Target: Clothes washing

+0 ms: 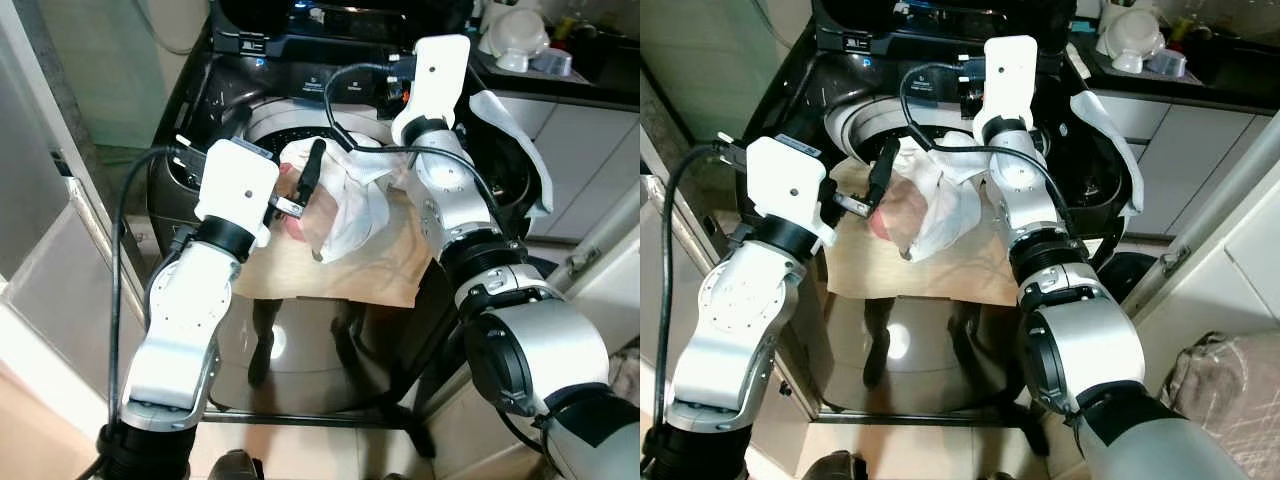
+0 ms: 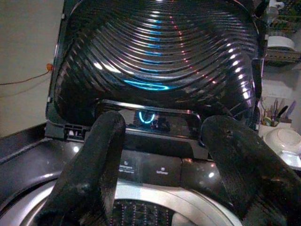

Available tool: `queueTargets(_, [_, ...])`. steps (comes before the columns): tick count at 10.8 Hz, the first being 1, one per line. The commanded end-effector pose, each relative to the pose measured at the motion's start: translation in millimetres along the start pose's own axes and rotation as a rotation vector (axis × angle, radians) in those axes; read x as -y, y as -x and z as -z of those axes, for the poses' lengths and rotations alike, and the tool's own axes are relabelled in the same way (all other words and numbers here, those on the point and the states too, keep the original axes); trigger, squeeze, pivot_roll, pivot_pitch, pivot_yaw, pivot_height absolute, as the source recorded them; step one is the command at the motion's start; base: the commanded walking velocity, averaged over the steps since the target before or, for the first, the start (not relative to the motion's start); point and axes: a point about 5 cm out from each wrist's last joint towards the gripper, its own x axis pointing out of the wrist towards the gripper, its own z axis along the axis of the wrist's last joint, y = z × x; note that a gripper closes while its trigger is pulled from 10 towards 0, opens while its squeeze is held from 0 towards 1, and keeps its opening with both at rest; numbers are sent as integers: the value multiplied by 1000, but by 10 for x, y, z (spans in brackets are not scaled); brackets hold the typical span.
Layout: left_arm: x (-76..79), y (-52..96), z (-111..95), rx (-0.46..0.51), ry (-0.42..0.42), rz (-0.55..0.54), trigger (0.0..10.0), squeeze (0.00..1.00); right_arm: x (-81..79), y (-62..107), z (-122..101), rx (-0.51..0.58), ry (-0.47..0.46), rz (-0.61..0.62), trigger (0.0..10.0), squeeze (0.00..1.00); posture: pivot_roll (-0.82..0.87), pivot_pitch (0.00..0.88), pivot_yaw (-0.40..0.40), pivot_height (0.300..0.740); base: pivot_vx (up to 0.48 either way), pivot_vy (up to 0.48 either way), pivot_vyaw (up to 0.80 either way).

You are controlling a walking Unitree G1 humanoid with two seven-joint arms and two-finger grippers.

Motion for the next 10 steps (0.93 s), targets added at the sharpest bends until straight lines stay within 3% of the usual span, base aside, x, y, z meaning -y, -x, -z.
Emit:
queueTargets(1, [25, 2, 26, -16, 5, 25, 10000, 0, 30, 4, -26, 18, 12, 5, 10000, 0, 123, 0, -68, 740, 0, 480, 0])
queueTargets(2, [13, -1, 30, -11, -27, 20, 10000, 0, 48, 13, 9, -5, 16, 10, 10000, 0, 121, 2, -62, 740, 0, 480, 0])
queueTargets(6, [34, -19, 59, -19, -61, 25, 10000, 0, 80, 43, 76, -38, 15, 19, 10000, 0, 115, 7, -53, 740, 0, 0, -752])
queueTargets(8, [43, -19, 75, -29, -76, 25, 10000, 0, 57, 47, 86, -47, -3, 11, 10000, 0, 116, 9, -51, 740, 0, 0, 0])
queueTargets(10, [33, -10, 68, -29, -77, 20, 10000, 0, -7, -74, 10, -201, -267, -41, 10000, 0, 125, 13, -52, 740, 0, 0, 0])
